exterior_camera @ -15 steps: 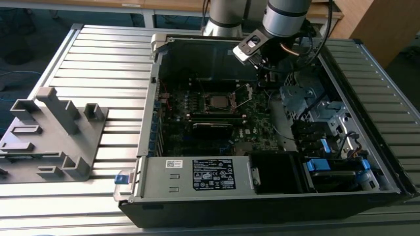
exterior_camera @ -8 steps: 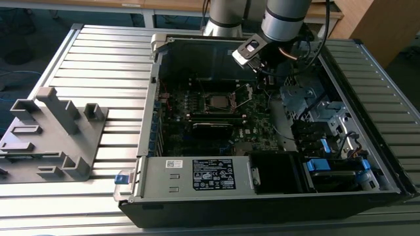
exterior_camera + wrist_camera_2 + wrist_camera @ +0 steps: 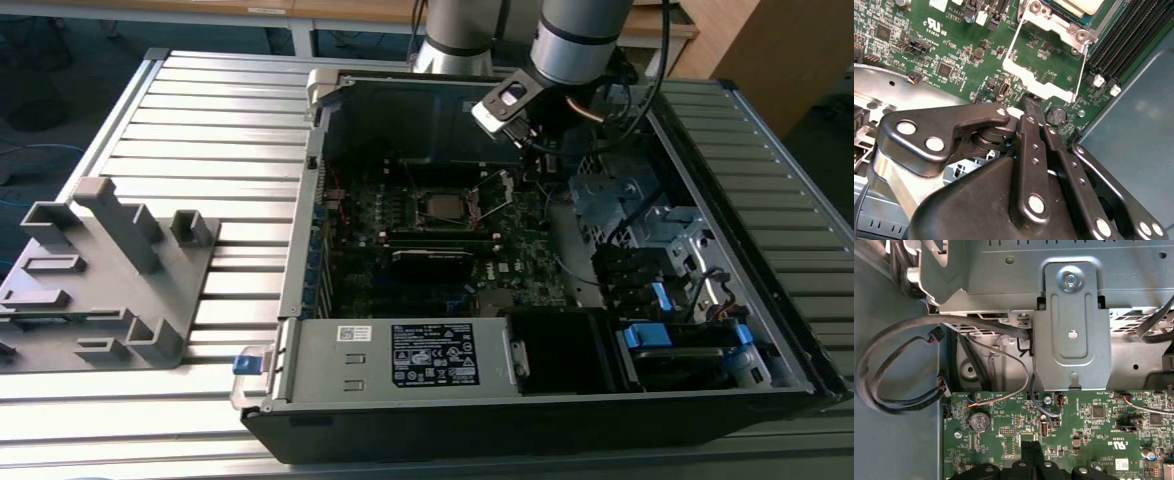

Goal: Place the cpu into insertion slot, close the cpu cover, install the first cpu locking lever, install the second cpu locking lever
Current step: 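Close the cpu cover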

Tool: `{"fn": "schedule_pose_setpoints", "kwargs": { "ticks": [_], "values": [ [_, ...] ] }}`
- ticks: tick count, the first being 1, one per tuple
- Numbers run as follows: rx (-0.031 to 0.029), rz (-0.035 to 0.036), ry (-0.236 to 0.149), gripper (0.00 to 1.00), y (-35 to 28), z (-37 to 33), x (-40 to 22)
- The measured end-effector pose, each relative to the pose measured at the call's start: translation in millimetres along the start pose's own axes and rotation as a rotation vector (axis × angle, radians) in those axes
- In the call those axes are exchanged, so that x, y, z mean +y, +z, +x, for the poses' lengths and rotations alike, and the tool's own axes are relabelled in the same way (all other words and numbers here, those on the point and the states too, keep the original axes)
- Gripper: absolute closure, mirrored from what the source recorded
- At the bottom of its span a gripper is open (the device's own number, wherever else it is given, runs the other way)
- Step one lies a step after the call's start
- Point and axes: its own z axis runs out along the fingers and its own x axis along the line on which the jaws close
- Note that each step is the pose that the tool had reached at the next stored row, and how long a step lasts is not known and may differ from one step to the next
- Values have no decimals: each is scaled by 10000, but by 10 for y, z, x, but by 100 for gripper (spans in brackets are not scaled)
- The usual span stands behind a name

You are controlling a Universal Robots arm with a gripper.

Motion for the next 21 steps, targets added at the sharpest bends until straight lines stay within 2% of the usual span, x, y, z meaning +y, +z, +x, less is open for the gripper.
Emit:
{"fn": "schedule_pose_setpoints", "kwargs": {
  "ticks": [7, 17, 21],
  "values": [
    [-2, -9, 0, 89, 2, -3, -55],
    [-1, -10, 1, 89, 2, -3, -64],
    [-1, -10, 0, 89, 3, -4, -106]
  ]
}}
